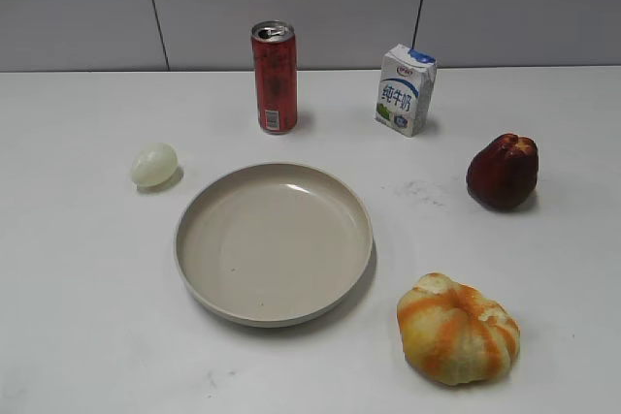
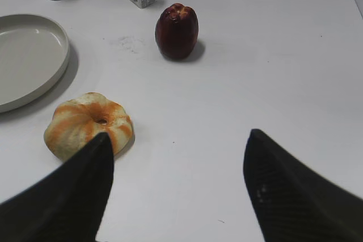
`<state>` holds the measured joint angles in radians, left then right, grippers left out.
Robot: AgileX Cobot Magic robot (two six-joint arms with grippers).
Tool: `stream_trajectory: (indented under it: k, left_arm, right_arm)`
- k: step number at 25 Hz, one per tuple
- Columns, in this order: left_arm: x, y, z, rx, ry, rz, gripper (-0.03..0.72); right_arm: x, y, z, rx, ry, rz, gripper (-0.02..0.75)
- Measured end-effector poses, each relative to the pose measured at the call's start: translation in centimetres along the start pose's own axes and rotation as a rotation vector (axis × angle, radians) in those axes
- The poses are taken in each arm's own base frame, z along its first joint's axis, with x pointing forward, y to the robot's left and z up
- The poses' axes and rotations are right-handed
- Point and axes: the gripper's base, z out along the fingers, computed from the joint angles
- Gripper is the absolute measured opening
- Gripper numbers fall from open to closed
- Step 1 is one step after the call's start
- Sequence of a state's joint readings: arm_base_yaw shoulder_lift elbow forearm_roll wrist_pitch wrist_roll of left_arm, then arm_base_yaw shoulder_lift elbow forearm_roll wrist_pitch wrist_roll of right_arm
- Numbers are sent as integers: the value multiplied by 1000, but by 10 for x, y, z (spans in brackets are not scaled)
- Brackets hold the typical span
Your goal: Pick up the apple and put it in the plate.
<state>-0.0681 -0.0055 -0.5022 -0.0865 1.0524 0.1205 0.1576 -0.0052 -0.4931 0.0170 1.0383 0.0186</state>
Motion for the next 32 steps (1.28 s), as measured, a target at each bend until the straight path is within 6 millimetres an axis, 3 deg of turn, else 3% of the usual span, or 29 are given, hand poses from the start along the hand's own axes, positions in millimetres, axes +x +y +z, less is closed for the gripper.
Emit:
stream_trajectory:
  k: [11,16,23,29,32]
  left_arm:
    - [0,0,0,0,0,0,491]
    - [0,0,0,0,0,0,491]
    - [0,0,0,0,0,0,491]
    - [0,0,0,0,0,0,491]
    - [0,0,0,0,0,0,491]
  right_arm:
    - [0,0,0,0,-1,0,571]
    - [-25,0,12,0,-51,1,573]
    - [-69,2,83,-10,93,66,601]
    - [-116,5,174,-20,346,133,601]
    - [-131,5,223,-11,480,137,599]
